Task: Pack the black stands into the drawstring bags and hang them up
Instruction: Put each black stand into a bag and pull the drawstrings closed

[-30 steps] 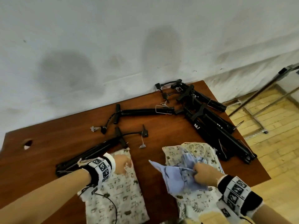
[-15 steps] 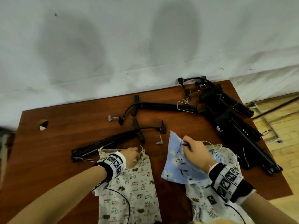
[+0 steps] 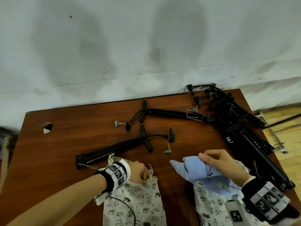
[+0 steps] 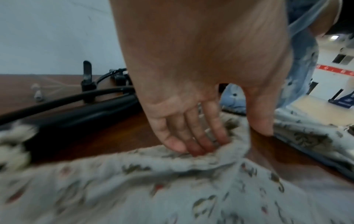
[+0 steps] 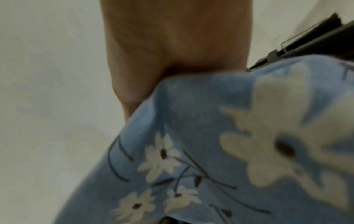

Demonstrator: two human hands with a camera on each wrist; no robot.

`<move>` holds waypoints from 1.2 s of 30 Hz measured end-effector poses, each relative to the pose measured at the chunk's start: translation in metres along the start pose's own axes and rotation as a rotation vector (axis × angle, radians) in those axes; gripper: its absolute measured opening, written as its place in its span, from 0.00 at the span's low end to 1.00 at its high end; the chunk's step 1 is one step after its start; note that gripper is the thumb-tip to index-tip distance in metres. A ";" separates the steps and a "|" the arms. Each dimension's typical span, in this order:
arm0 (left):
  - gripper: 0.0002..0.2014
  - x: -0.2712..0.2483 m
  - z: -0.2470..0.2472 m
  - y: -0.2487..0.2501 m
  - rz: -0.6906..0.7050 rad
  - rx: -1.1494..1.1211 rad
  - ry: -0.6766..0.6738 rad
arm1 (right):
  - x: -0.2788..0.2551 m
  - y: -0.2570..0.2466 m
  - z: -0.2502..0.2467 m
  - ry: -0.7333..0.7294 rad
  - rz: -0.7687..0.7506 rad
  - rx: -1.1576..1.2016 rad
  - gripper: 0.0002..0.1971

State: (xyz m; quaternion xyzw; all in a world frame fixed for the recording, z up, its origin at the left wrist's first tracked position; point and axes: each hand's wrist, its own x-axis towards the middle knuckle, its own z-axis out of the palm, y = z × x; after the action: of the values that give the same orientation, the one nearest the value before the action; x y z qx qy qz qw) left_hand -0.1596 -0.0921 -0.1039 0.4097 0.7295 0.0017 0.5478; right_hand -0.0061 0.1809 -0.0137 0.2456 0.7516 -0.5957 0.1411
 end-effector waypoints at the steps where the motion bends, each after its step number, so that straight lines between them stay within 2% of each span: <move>1: 0.18 -0.001 -0.008 0.007 0.021 -0.022 0.067 | 0.000 -0.011 0.001 -0.017 -0.046 0.035 0.20; 3: 0.40 -0.009 -0.030 0.028 0.092 -0.207 0.153 | 0.000 -0.029 0.007 -0.055 -0.115 0.112 0.16; 4: 0.48 -0.016 -0.042 0.040 0.173 -0.324 0.181 | 0.001 -0.037 0.010 -0.078 -0.137 0.144 0.15; 6: 0.52 -0.027 -0.064 0.065 0.337 -0.375 0.214 | 0.002 -0.046 0.017 -0.126 -0.171 0.192 0.16; 8: 0.48 -0.026 -0.076 0.076 0.408 -0.240 0.292 | 0.002 -0.049 0.019 -0.168 -0.201 0.230 0.15; 10: 0.36 -0.020 -0.084 0.072 0.414 -0.191 0.360 | 0.001 -0.052 0.017 -0.131 -0.205 0.359 0.16; 12: 0.25 -0.013 -0.088 0.055 0.399 -0.231 0.365 | -0.002 -0.052 0.009 -0.012 -0.216 0.487 0.22; 15: 0.15 -0.009 -0.090 0.032 0.367 -0.238 0.332 | -0.008 -0.046 -0.010 0.196 -0.198 0.622 0.13; 17: 0.10 -0.009 -0.088 0.023 0.393 -0.403 0.287 | -0.009 -0.038 -0.022 0.283 -0.139 0.597 0.16; 18: 0.14 -0.008 -0.087 0.021 0.391 -0.518 0.273 | -0.006 -0.027 -0.025 0.332 -0.081 0.553 0.20; 20: 0.18 -0.009 -0.086 0.018 0.352 -0.781 0.285 | 0.000 -0.003 -0.027 0.380 0.076 0.499 0.21; 23: 0.12 -0.004 -0.088 0.019 0.227 -1.255 0.345 | 0.008 0.025 -0.017 0.277 0.276 0.426 0.28; 25: 0.14 0.002 -0.089 0.021 0.152 -1.433 0.382 | 0.009 0.025 -0.004 0.158 0.353 0.532 0.20; 28: 0.17 0.004 -0.095 0.031 0.144 -1.525 0.431 | 0.005 0.012 0.014 -0.156 0.336 0.625 0.21; 29: 0.17 0.003 -0.098 0.036 0.153 -1.536 0.440 | 0.002 0.012 0.016 -0.256 0.334 0.629 0.26; 30: 0.17 0.003 -0.101 0.039 0.165 -1.551 0.446 | 0.004 0.016 0.019 -0.303 0.362 0.532 0.30; 31: 0.17 0.001 -0.104 0.043 0.176 -1.569 0.441 | 0.004 0.014 0.024 -0.378 0.370 0.412 0.28; 33: 0.18 -0.001 -0.111 0.045 0.173 -1.644 0.388 | 0.004 0.012 0.030 -0.465 0.341 0.229 0.17; 34: 0.18 -0.003 -0.114 0.047 0.160 -1.662 0.347 | 0.001 0.012 0.030 -0.481 0.323 0.240 0.14; 36: 0.19 -0.006 -0.122 0.050 0.128 -1.680 0.304 | -0.007 0.002 0.025 -0.477 0.316 0.466 0.12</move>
State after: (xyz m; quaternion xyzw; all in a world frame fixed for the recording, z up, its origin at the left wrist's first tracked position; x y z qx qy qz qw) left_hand -0.2276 -0.0078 -0.0279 -0.0964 0.5271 0.6278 0.5646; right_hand -0.0010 0.1553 -0.0181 0.2385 0.4946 -0.7623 0.3426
